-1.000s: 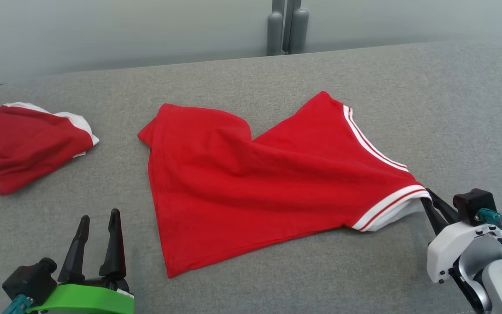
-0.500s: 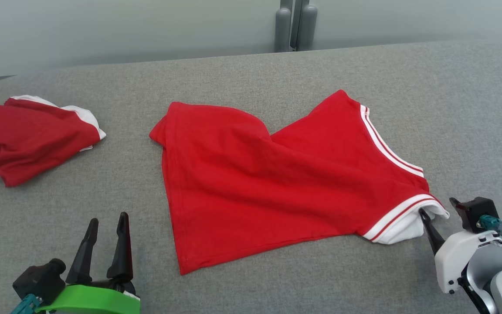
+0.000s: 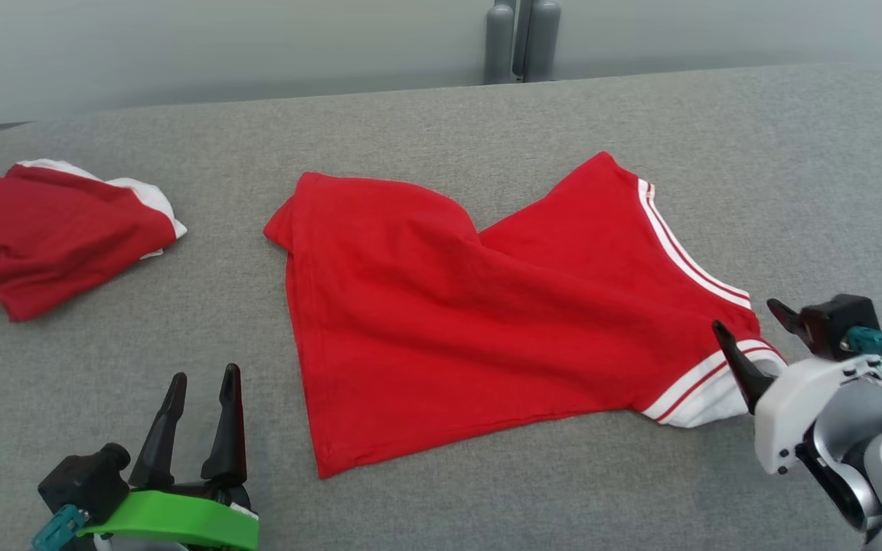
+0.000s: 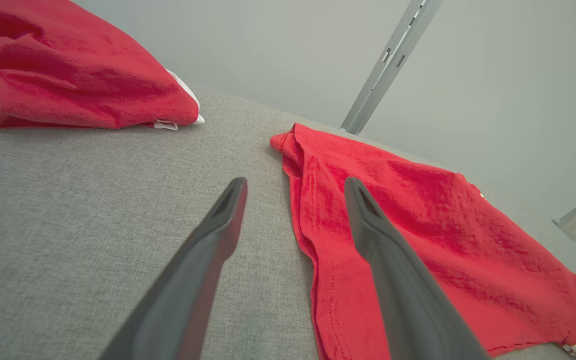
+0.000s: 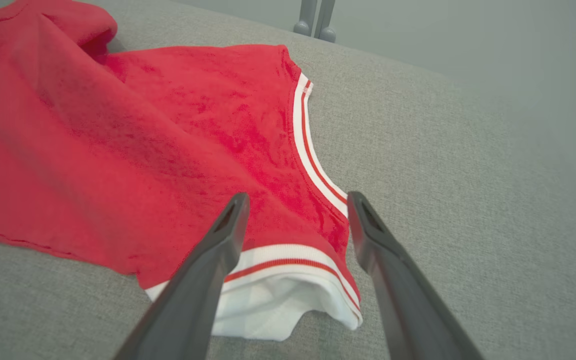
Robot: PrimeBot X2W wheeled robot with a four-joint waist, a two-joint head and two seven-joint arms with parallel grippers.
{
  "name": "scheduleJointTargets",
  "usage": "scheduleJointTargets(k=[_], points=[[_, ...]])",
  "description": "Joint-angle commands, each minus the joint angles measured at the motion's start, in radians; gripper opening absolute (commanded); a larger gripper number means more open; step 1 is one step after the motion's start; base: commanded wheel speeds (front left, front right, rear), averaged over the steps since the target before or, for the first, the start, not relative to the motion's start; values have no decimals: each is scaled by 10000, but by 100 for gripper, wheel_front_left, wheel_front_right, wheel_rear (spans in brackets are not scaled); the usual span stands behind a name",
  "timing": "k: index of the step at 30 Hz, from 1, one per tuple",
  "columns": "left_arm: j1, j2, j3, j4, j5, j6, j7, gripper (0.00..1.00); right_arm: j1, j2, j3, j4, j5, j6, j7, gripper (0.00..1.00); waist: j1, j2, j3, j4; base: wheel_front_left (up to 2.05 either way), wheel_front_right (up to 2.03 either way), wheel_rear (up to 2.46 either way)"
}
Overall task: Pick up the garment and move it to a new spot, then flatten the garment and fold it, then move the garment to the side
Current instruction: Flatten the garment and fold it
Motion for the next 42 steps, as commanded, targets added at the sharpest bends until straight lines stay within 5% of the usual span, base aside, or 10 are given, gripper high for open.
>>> scheduleJointTargets(k=[1, 9, 10, 11, 13, 14, 30, 31, 32, 42], points=[[-179, -37, 20, 23, 67, -26, -22, 100, -356, -77, 284, 236, 116, -14, 118, 100, 0, 0, 141, 248, 0, 0, 0], [-360, -153, 0, 160, 119, -72, -24, 100, -1703, -722, 1775, 2171, 584, -17, 807, 100, 0, 0, 341, 1011, 0, 0, 0], [-362, -180, 16, 177, 121, -81, -24, 100, -1850, -752, 1952, 2409, 705, -15, 877, 81, 0, 0, 353, 1111, 0, 0, 0], [-368, -204, 41, 189, 119, -92, -25, 100, -1987, -780, 2097, 2628, 834, -15, 966, 44, 0, 0, 366, 1207, 0, 0, 0], [-366, -245, 73, 221, 128, -124, -25, 100, -2225, -876, 2354, 2979, 1056, -15, 1093, 7, 0, 0, 388, 1374, 0, 0, 0], [-356, -267, 86, 233, 143, -141, -25, 100, -2347, -935, 2464, 3095, 1144, -15, 1118, 0, 0, 0, 399, 1449, 0, 0, 0], [-550, -627, 259, 248, 414, -317, -26, 100, -5066, -479, 3857, 4941, 979, -15, -36, 0, 0, 0, 610, 2154, 0, 0, 0], [-567, -661, 268, 250, 456, -322, -26, 100, -5336, -292, 3901, 5439, 814, -15, -403, 67, 0, 0, 647, 2182, 0, 0, 0], [-576, -678, 272, 252, 460, -338, -26, 100, -5412, -169, 3939, 5647, 754, -15, -614, 100, 0, 0, 654, 2183, 0, 0, 0], [-362, -659, 452, 172, 574, -387, -25, 100, -5363, 424, 3175, 6245, 1299, -16, -2792, 100, 0, 0, 435, 1539, 0, 0, 0]])
